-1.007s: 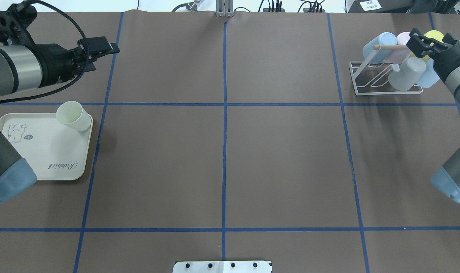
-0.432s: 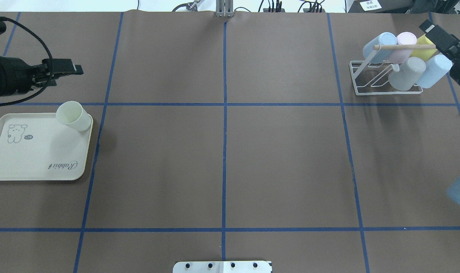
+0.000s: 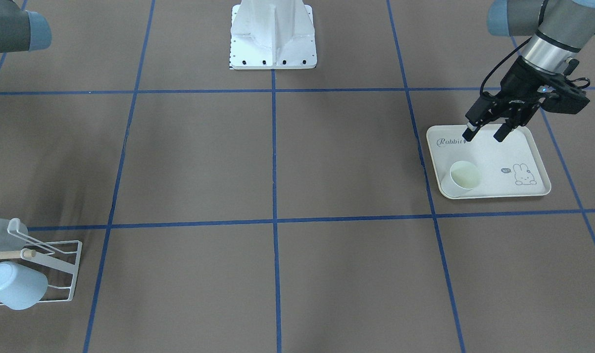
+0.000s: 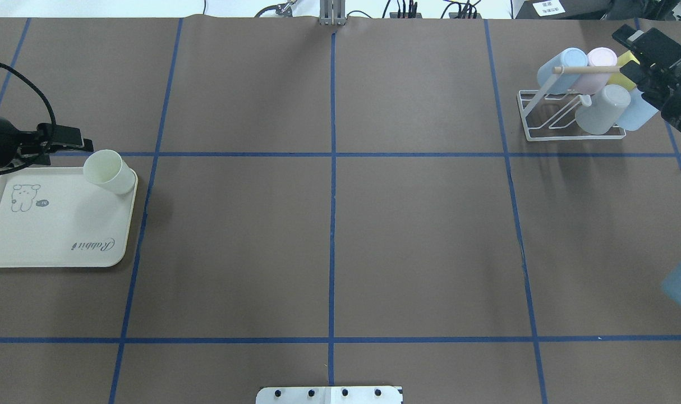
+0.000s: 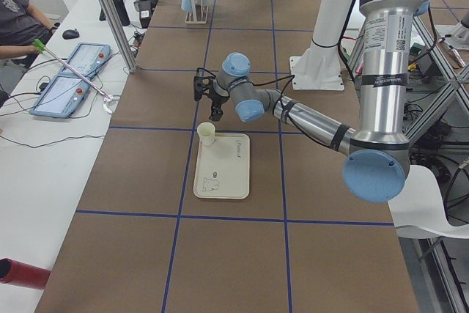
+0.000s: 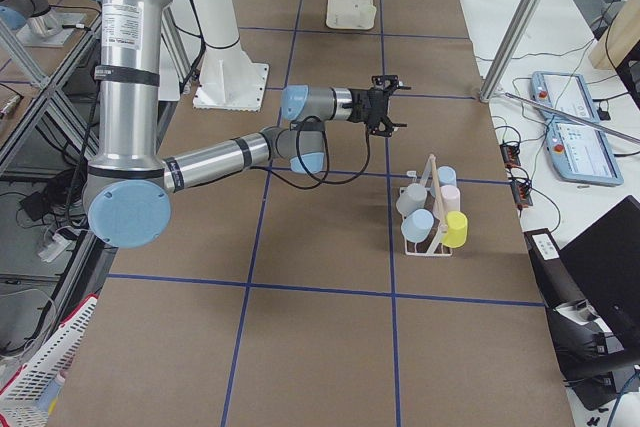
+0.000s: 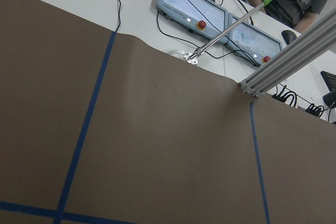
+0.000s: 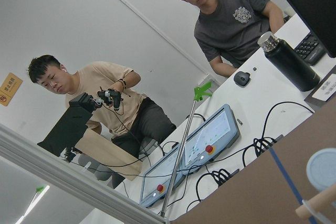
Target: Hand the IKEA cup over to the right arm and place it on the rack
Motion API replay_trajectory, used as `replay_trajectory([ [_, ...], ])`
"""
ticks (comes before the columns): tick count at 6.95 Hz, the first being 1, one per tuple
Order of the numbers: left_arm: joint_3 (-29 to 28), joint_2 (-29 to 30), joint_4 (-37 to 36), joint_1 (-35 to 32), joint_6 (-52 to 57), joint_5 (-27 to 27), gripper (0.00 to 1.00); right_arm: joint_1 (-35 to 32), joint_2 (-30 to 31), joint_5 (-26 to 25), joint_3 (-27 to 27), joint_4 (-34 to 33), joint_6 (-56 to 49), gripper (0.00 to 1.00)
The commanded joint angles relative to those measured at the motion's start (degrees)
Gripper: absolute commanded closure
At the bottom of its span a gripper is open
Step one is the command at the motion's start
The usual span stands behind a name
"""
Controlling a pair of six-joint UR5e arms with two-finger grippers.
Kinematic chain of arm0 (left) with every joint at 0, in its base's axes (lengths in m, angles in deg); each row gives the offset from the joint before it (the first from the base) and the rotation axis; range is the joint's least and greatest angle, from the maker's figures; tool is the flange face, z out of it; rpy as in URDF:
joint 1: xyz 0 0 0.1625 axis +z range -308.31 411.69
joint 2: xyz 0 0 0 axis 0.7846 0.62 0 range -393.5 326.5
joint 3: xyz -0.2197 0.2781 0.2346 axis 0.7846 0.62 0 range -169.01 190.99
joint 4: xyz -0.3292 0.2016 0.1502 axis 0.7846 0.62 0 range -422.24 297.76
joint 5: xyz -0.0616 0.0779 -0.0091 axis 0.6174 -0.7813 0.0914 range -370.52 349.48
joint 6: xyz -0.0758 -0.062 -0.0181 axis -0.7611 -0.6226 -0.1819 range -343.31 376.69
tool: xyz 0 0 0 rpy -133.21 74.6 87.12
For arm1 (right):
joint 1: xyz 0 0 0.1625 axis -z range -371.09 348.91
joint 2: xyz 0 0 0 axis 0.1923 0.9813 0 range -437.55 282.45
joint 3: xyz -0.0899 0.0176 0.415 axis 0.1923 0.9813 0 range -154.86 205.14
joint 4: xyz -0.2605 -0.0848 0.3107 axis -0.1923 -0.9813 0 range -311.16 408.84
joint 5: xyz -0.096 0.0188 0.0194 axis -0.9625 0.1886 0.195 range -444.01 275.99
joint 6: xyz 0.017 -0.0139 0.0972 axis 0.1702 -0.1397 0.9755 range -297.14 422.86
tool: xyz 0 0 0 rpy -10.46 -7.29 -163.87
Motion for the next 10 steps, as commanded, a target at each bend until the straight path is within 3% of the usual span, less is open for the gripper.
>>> replay_trajectory([
  [1, -5.2, 3.0, -5.0, 0.2, 2.4, 1.3, 0.00, 1.6, -0.3, 2.0, -0.8, 3.1, 6.2, 0.01],
  [3, -11.2, 7.4, -5.1, 0.0, 2.5, 1.5, 0.00, 3.0, -0.3, 2.2, -0.9, 5.5, 6.3, 0.00],
  [7, -15.8, 7.4, -5.2, -0.3, 7.7, 2.2, 0.01, 3.7, -0.3, 2.2, -1.1, 5.6, 6.4, 0.00],
  [10, -15.8, 7.5, -5.3, -0.2, 7.7, 2.2, 0.14, 3.7, -0.3, 2.2, -0.8, 5.9, 6.4, 0.00],
])
